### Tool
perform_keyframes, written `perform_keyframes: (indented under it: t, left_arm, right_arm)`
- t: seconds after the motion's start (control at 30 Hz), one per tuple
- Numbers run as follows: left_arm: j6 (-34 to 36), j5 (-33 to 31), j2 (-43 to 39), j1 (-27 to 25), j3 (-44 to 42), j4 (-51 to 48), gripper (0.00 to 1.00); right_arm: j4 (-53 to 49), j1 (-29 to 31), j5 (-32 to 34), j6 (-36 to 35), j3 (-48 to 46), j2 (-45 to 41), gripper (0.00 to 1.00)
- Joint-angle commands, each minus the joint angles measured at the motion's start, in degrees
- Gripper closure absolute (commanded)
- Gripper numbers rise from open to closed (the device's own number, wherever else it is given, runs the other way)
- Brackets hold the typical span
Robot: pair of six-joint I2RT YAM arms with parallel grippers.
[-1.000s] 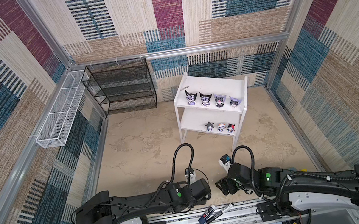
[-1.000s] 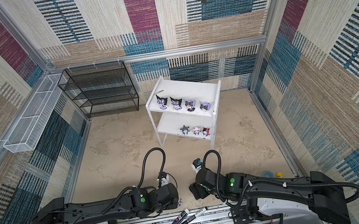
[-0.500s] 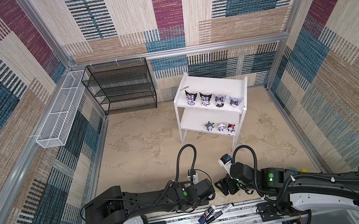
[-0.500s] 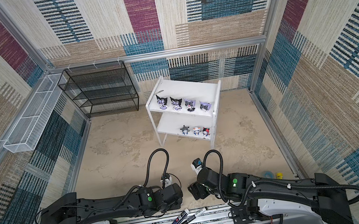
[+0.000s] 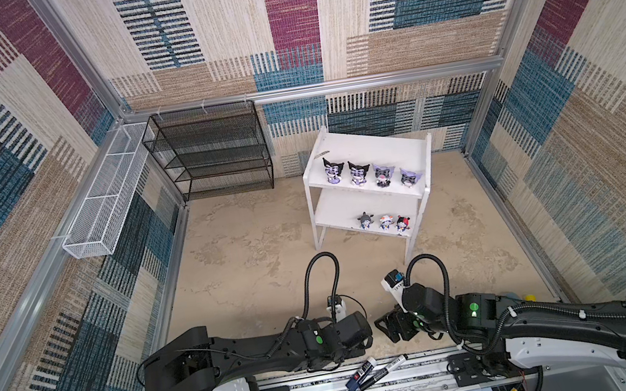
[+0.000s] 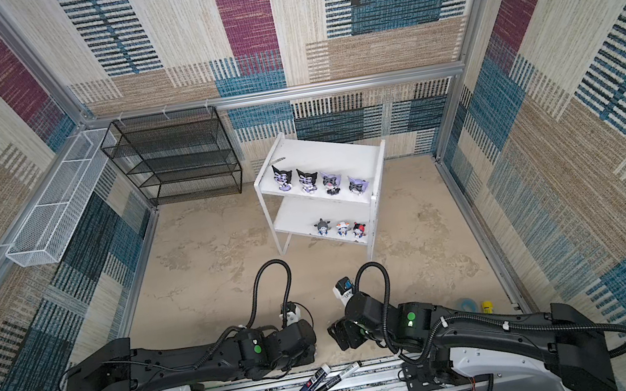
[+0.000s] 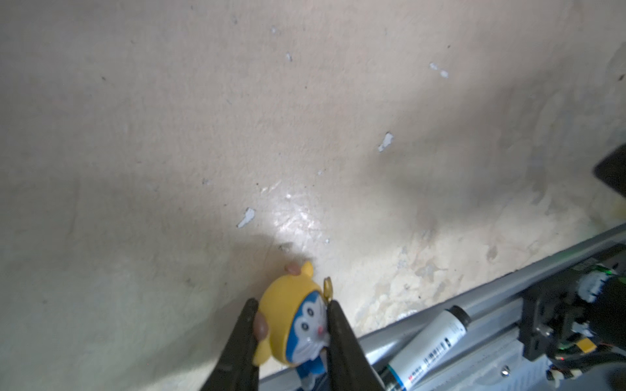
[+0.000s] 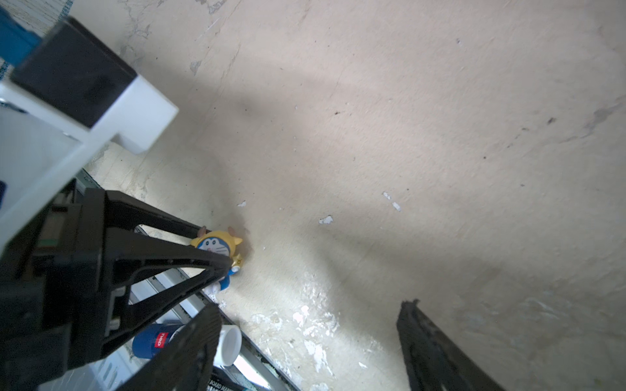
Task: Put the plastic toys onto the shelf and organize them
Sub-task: 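Lift the yellow Doraemon with the left gripper toward the lower shelf tier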
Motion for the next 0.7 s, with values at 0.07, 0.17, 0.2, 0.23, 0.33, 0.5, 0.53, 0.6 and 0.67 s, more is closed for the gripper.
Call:
perform_keyframes:
  t: [0.07, 0.17, 0.2, 0.23, 0.33, 0.5, 0.53, 0.6, 0.67]
  left_arm:
    - [15.7, -6.56, -4.21, 2.08, 0.4, 5.79, 0.74]
    - [27.77, -11.36, -8.06, 4.14, 0.01, 10.75, 0.73]
    - [32.16, -13.63, -9.61, 4.74, -0.46, 13.29, 0.73]
    - [36.12, -15.03, -10.99, 5.45, -0.97, 15.79, 0.73]
    - [49.88, -18.11, -14.56, 8.06, -2.26, 24.25, 0.69]
    - [64.72, -13.52, -14.97, 15.11, 1.77, 25.4, 0.7]
    - [67.11, -13.02, -14.8, 16.11, 2.15, 26.13, 0.7]
    - [72.02, -10.71, -14.12, 18.25, 2.1, 28.92, 0.7]
    - [75.04, -7.57, -12.93, 20.33, 2.54, 30.92, 0.71]
  right_arm:
    - [0.67, 0.1, 1.12, 0.24, 0.3, -0.63, 0.16]
    - [-0.35, 0.07, 2.47, 1.13, 0.4, -1.95, 0.16]
    - [-0.8, 0.09, 2.95, 1.44, 0.48, -2.66, 0.16]
    - [-1.12, 0.11, 3.28, 1.73, 0.54, -3.34, 0.16]
    - [-2.33, 0.08, 4.4, 2.54, 1.3, -5.49, 0.16]
    - [-4.42, 0.07, 6.86, 3.33, 3.05, -6.98, 0.16]
    - [-4.64, 0.07, 7.38, 3.33, 3.24, -7.17, 0.16]
    - [-4.96, 0.08, 8.15, 3.43, 3.52, -7.69, 0.16]
    - [-5.07, 0.07, 8.75, 3.43, 3.73, -8.18, 0.16]
